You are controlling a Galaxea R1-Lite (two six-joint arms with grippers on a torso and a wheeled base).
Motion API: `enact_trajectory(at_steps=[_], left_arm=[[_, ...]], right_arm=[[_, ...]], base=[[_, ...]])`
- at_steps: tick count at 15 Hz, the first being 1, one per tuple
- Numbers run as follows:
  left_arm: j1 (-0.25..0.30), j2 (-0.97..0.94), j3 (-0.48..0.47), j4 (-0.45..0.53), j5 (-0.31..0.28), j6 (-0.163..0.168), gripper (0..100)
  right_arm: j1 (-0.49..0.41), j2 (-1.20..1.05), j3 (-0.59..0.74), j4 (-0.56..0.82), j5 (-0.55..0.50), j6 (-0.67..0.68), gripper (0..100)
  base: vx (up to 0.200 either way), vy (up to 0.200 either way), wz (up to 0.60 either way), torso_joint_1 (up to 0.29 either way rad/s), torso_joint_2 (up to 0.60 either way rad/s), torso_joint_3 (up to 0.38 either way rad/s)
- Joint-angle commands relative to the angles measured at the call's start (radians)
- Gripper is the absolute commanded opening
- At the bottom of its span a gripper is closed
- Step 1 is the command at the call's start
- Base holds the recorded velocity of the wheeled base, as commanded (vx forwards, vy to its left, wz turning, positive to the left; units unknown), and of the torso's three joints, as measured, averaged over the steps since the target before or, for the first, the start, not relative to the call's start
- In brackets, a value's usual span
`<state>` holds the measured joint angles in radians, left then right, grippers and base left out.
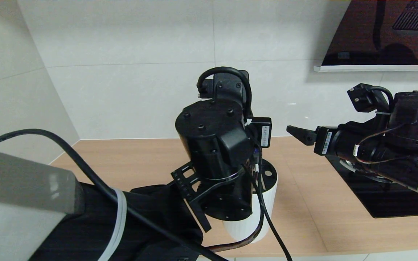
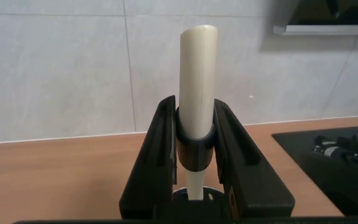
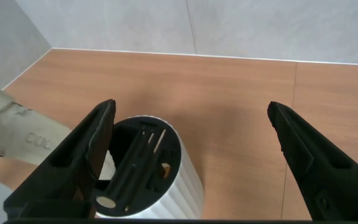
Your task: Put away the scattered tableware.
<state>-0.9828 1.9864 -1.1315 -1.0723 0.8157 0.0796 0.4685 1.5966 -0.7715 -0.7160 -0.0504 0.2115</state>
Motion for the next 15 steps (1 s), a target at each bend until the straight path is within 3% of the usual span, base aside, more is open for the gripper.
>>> enact_trajectory(at_steps=[1, 6, 8, 15], left_arm=[[0.001, 0.02, 0.004, 0.0, 0.0, -0.001, 0], [-0.001, 0.046, 0.047, -0.001, 0.003, -0.011, 0], [-0.001, 0.072, 0.048, -0.001, 0.002, -0.038, 0], [-0.001, 0.149, 0.088, -0.029, 0.002, -0.073, 0]], right_arm=[[0.001, -0.001, 0.0, 0.0, 0.0, 0.0, 100], [0.001, 0.006, 0.001, 0.001, 0.0, 0.0, 100], [0.002, 0.005, 0.003, 0.001, 0.0, -0.001, 100], [0.01, 0.006, 0.006, 0.001, -0.002, -0.001, 100]], base=[[0.0, 0.0, 0.0, 0.0, 0.0, 0.0], [0.0, 0.0, 0.0, 0.0, 0.0, 0.0], [0.0, 0.0, 0.0, 0.0, 0.0, 0.0], [0.0, 0.0, 0.0, 0.0, 0.0, 0.0]])
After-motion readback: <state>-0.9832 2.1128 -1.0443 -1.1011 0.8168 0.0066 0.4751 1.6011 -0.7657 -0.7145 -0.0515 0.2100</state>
